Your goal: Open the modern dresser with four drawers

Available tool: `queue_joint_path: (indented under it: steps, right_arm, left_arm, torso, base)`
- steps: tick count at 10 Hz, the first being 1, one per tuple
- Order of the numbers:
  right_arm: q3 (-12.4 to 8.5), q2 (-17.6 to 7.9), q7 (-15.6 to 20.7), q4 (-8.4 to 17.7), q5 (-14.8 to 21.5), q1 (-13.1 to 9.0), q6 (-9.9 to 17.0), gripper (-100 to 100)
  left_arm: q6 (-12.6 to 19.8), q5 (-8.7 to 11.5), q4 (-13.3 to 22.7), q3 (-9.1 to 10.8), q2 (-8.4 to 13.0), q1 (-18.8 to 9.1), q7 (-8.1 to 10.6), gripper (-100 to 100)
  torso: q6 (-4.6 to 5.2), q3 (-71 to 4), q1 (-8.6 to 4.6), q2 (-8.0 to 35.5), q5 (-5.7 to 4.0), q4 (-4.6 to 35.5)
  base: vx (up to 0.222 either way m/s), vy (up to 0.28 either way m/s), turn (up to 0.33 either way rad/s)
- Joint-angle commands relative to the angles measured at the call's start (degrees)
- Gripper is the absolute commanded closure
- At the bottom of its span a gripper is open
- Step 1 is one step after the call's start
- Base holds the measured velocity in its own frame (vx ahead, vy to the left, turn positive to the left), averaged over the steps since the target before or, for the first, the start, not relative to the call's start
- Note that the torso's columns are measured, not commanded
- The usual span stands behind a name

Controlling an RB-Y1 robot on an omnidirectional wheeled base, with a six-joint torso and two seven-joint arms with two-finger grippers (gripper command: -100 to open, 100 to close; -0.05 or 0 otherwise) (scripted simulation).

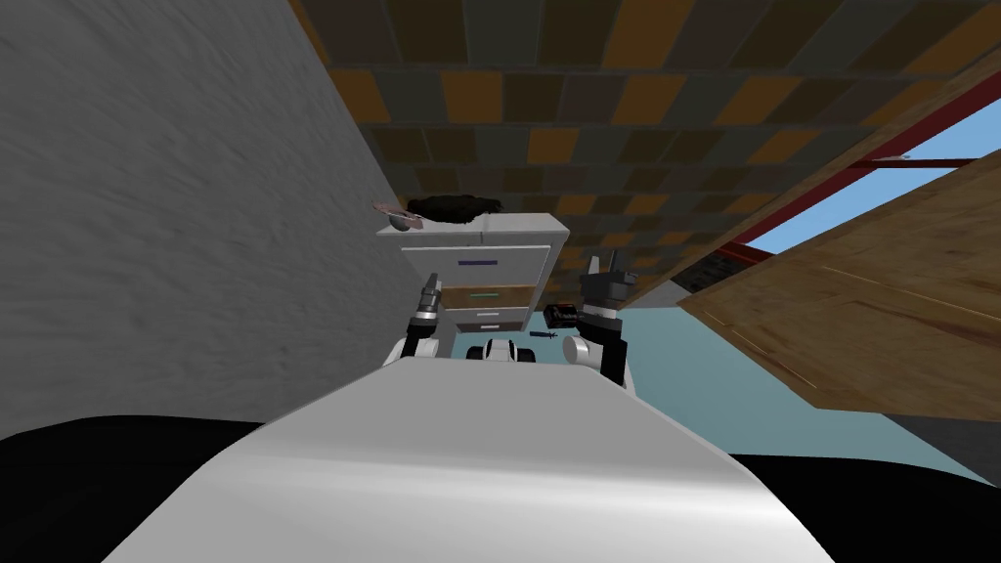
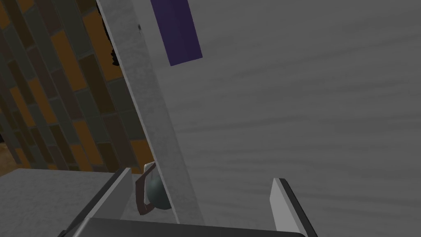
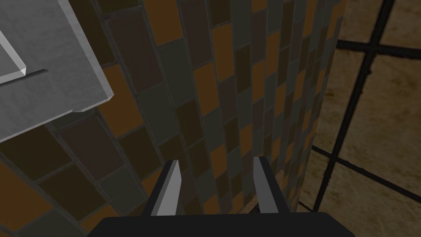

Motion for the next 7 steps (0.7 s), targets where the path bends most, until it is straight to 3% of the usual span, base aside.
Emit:
queue_joint_path:
  steps: [1,7]
  right_arm:
    - [0.0,0.0,0.0,0.0,0.0,0.0,0.0,0]
    - [0.0,0.0,0.0,0.0,0.0,0.0,0.0,0]
  left_arm:
    - [-2.1,-0.1,4.5,0.3,0.7,-1.2,0.02,-100]
    - [-5.7,-0.4,14.0,0.53,0.7,-3.6,-0.26,-100]
  torso:
    - [0.0,0.0,0.0,0.0,0.0,0.0]
    - [0.0,0.0,0.0,0.0,0.0,0.0]
  base:
    - [0.027,-0.021,0.008]
    - [0.021,-0.019,0.005]
